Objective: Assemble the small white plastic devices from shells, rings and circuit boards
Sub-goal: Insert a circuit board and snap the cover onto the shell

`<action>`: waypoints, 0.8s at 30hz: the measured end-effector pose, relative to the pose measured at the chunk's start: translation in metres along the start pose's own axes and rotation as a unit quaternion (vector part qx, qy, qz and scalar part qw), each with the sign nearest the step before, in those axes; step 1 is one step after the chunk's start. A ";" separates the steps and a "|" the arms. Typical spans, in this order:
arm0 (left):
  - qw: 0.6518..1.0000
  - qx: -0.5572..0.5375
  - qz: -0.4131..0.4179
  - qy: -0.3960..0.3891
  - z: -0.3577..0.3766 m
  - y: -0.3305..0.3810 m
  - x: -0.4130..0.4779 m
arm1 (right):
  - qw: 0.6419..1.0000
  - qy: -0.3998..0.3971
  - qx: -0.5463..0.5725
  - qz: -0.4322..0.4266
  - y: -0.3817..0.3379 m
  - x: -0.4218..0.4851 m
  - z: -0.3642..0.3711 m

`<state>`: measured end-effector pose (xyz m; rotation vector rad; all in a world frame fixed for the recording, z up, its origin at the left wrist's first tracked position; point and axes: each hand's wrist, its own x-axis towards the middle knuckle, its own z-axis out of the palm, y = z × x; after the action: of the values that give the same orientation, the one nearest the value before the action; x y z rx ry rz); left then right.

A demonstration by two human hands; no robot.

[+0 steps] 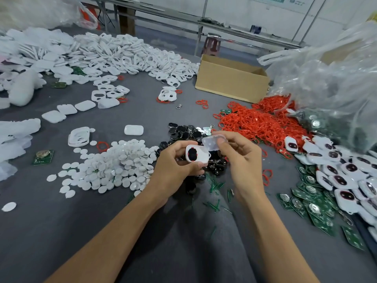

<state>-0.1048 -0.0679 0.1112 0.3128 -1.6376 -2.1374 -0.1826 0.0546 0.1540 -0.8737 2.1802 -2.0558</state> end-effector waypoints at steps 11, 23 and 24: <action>0.998 -0.002 -0.038 -0.053 -0.003 -0.001 0.001 | 0.962 -0.196 -0.179 -0.071 -0.017 0.035 -0.013; 0.997 -0.013 -0.029 -0.064 -0.004 0.000 0.002 | 0.908 -0.329 -0.246 -0.083 -0.018 0.044 0.005; 0.998 -0.019 -0.028 -0.059 -0.004 0.000 0.002 | 0.916 -0.315 -0.234 -0.082 -0.017 0.042 0.005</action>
<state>-0.1050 -0.0720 0.1107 0.2271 -1.6689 -2.2641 -0.2102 0.0337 0.1839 -1.5397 2.2569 -1.0353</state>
